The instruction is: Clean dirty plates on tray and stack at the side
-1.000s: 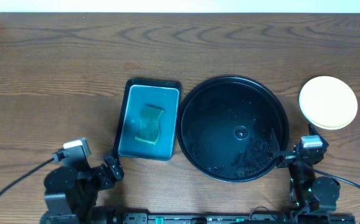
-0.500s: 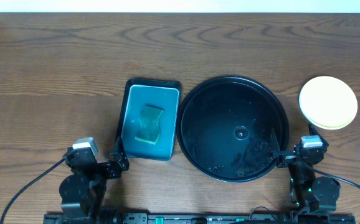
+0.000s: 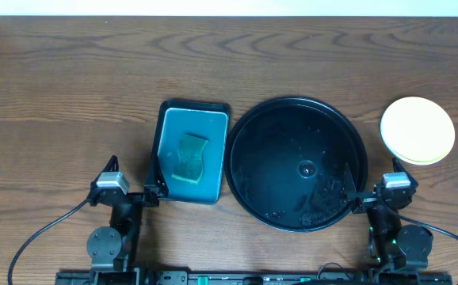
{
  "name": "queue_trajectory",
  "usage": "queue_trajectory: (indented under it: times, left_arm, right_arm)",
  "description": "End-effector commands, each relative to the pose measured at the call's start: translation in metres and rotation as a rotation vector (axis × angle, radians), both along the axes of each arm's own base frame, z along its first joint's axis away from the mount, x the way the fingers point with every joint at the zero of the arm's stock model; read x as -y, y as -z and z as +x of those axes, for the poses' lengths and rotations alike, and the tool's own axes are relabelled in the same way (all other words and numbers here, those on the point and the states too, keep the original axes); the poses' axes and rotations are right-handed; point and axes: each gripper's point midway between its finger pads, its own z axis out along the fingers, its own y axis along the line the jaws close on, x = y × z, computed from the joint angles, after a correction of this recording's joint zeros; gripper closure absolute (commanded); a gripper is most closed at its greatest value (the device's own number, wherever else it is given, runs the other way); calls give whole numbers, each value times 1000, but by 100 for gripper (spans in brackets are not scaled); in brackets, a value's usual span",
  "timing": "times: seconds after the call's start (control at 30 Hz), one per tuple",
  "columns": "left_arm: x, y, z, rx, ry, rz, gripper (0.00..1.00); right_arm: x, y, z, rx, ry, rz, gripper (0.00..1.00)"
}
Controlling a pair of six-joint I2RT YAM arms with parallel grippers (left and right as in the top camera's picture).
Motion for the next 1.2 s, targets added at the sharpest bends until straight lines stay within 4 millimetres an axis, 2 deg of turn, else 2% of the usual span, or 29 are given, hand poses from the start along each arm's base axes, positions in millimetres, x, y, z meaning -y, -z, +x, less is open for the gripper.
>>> queue_trajectory:
  times: [0.0, 0.07, 0.23, 1.17]
  left_arm:
    - [0, -2, 0, 22, -6, 80, 8]
    - [0, 6, 0, -12, -5, 105, 8]
    - [-1, 47, -3, -179, -4, 107, 8]
    - [-1, 46, -2, -177, -4, 107, 8]
  right_arm:
    - [-1, 0, 0, 1, -3, -9, 1]
    - [-1, 0, 0, 1, -3, -9, 1]
    - [-1, 0, 0, 1, -3, -10, 1]
    - [-1, 0, 0, 1, -3, -10, 1]
